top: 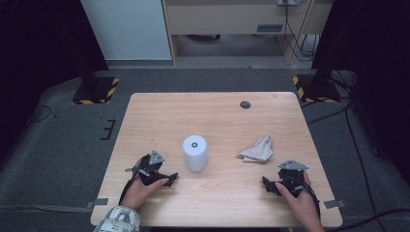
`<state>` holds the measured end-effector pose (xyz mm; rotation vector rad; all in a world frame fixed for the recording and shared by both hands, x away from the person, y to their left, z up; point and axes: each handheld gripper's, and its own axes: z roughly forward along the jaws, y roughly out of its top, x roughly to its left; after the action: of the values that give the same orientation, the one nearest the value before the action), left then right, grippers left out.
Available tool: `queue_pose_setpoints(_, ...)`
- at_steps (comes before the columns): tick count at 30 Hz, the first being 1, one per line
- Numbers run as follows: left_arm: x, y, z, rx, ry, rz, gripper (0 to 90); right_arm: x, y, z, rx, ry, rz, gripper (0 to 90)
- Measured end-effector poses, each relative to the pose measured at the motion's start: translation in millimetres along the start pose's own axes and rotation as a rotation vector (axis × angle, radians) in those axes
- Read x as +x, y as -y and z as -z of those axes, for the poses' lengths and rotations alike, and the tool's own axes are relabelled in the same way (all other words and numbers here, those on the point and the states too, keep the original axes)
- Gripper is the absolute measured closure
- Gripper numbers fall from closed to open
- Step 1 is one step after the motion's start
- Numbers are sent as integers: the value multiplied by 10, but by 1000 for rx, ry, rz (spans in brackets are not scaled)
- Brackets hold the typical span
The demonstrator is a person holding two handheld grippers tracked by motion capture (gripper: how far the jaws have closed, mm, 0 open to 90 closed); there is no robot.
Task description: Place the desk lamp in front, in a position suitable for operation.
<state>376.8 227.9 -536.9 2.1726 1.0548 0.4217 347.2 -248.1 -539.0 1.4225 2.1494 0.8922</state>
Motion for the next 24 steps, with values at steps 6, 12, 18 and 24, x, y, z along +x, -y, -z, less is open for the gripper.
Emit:
queue_pose_setpoints(6,3,10,19,5,10,-9,0,8,12,16,4,-3,0,7)
queue_pose_setpoints(12,-27,-4,74,37,19,-6,26,9,14,14,0,0,2,7)
queue_pose_setpoints(18,-81,-36,109,33,45,31,40,9,14,15,1,-1,2,7)
queue_pose_setpoints(24,-189,-235,230,4,76,22,48,9,14,15,1,-2,1,7)
